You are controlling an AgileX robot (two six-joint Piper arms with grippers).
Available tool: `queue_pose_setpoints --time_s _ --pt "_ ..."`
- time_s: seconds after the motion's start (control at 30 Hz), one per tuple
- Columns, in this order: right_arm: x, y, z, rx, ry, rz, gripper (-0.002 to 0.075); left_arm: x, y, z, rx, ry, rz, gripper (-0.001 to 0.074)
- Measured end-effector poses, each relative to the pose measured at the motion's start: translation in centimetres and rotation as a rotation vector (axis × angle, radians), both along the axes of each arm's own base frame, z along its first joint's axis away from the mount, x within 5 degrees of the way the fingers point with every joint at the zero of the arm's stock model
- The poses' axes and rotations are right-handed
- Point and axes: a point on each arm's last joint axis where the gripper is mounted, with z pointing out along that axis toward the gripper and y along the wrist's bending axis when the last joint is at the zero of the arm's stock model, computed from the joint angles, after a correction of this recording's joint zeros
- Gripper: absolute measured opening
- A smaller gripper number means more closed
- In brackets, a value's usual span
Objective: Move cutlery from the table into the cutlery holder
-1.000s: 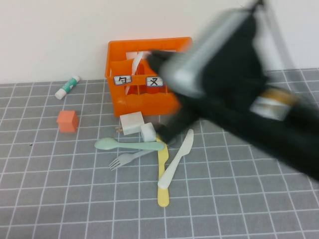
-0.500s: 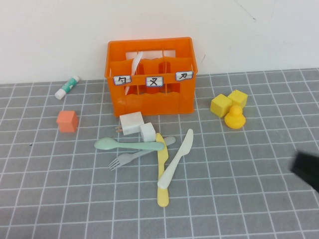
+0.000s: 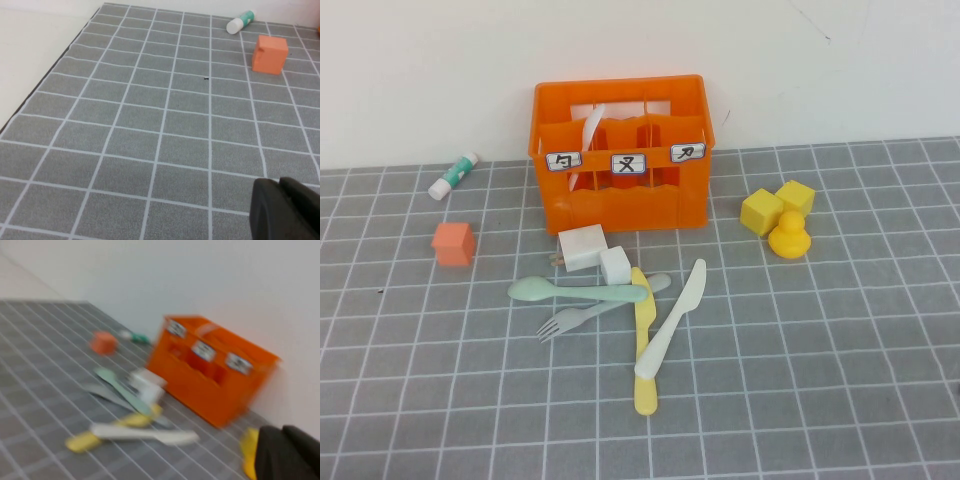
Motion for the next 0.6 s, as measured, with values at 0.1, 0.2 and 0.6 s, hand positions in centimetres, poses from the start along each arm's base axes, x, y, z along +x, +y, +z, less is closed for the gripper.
queue_pose_setpoints --time_s 0.1,0.2,0.6 --pt "0.7 -1.3 -0.9 0.002 0.028 -0.133 -0.0003 0.0 0.0 0.0 0.0 0.0 0.0 0.0" --pt "1.2 -2.9 -1.7 0.014 0.088 -0.286 -0.0003 0.0 0.0 0.0 0.0 0.0 0.0 0.0" --pt "-1.9 -7.4 -5.1 0.096 0.213 -0.768 -0.0003 0.0 0.0 0.0 0.0 0.0 0.0 0.0"
